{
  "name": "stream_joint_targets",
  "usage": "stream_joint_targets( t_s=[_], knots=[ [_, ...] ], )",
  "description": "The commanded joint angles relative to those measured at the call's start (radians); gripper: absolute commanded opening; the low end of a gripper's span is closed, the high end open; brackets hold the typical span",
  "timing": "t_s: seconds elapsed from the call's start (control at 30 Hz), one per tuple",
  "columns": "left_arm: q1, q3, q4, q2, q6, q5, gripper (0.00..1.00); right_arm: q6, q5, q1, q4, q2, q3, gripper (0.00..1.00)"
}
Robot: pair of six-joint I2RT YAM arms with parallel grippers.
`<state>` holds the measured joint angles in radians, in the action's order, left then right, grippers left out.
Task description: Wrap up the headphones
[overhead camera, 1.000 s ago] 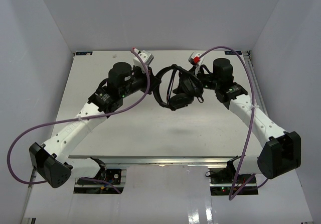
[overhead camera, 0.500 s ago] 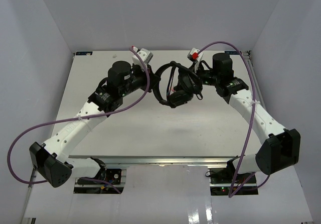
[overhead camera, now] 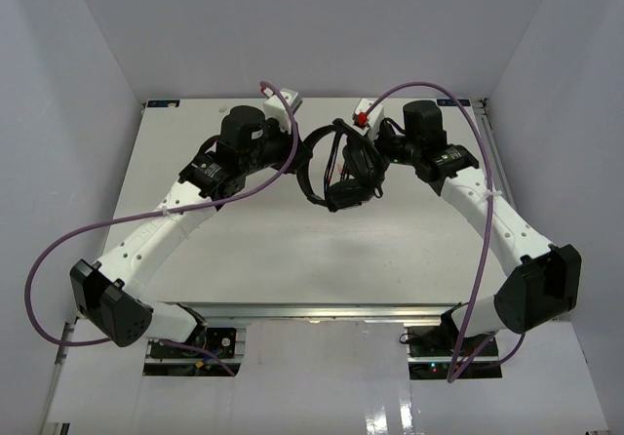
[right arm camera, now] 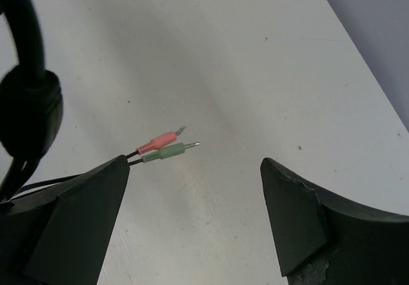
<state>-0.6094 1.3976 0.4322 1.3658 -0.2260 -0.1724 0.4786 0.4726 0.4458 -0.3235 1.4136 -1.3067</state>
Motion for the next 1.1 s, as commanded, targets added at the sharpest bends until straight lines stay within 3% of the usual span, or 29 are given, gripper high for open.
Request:
stream_joint_targets(
  t_s=[0.0,0.13,0.33,0.77,1.07],
  knots=[
    [0.028,0.027,0.019,-0.033,-0.041,0.0,0.0,0.062,-0.037,0.013,0.029,-0.031,-0.03,0.9],
    [0.052,0.005,0.02,-0.061,-0.043,-0.042,0.0,0.089,-0.139,0.017,0.043,-0.027,-0.05,0.9],
    [0.093,-0.007,0.051,-0.063,-0.08,-0.066,0.0,0.089,0.102,-0.013,-0.075,0.004,-0.128,0.9],
    [0.175,-0.102,-0.041,-0.07,-0.202,-0.221,0.0,0.036,0.188,-0.013,-0.131,0.004,-0.186,0.9],
    [0.238,-0.132,-0.081,-0.034,-0.227,-0.395,0.0,0.197,0.244,-0.011,-0.148,-0.045,-0.156,0.9]
  ],
)
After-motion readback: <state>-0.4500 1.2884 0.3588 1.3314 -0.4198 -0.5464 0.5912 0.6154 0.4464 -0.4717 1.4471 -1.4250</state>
